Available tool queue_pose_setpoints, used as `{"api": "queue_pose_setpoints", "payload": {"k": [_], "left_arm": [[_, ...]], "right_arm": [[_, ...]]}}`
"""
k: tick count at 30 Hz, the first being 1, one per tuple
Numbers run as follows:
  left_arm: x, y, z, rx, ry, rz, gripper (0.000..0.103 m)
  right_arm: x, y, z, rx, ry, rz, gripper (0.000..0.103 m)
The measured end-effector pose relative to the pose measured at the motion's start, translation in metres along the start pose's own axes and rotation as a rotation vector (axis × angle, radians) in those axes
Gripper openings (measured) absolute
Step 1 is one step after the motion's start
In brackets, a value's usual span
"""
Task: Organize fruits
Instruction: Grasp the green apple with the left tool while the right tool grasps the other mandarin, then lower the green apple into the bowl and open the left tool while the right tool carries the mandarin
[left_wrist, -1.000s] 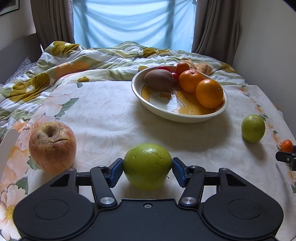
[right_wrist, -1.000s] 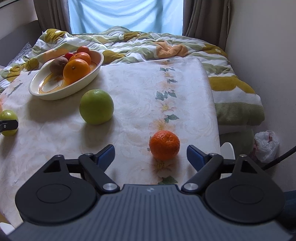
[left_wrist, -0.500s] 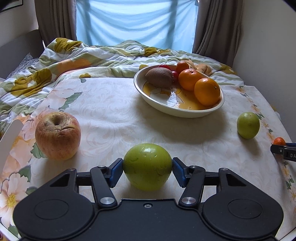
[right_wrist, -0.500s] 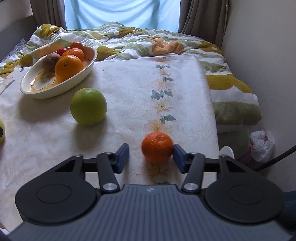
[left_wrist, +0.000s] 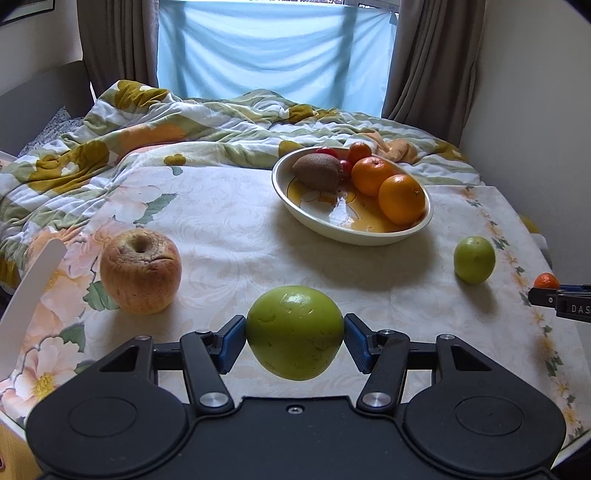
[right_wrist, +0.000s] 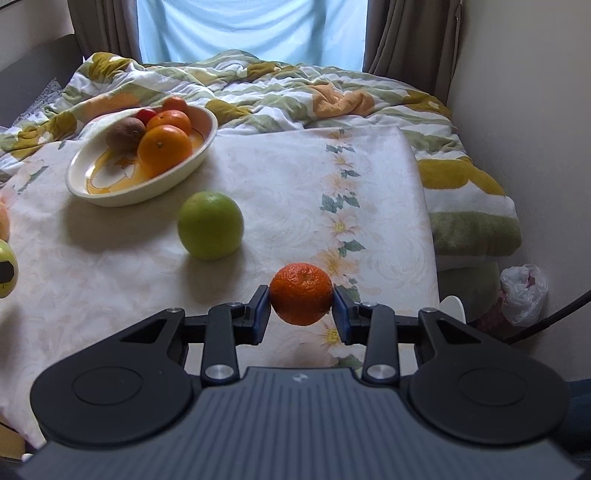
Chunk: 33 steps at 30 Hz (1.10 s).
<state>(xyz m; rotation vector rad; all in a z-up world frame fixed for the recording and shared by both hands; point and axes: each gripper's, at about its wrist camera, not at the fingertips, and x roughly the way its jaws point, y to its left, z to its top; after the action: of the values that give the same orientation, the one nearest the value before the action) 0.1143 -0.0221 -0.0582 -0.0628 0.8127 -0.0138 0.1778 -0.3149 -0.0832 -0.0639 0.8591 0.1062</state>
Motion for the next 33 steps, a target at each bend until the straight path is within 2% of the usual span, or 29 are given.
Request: {"api": "queue_pose_setpoints", "payload": {"k": [11,18,27,33], "left_arm": [[-0.044,-0.001,0.035,-0.017,-0.073,-0.031,0.062],[-0.050,-0.001,0.073,-0.003,-0.116,-0.024,0.062],[-0.007,0.004,0.123,0.076,-0.111,-0.072,0.062],[0.036,0.004,0.148,0.133,-0.065,-0.116,0.062]], "right_arm": [[-0.043,0.018,0.026,-0.019,-0.034,0.081,0.051],[-0.058,0.033,0.059,-0.032,-0.055,0.129,0.051],[-0.053,0.056,0.104,-0.038,-0.099,0.133,0.051],[-0.028,0.068,0.129,-0.013,-0.087,0.119,0.051]]}}
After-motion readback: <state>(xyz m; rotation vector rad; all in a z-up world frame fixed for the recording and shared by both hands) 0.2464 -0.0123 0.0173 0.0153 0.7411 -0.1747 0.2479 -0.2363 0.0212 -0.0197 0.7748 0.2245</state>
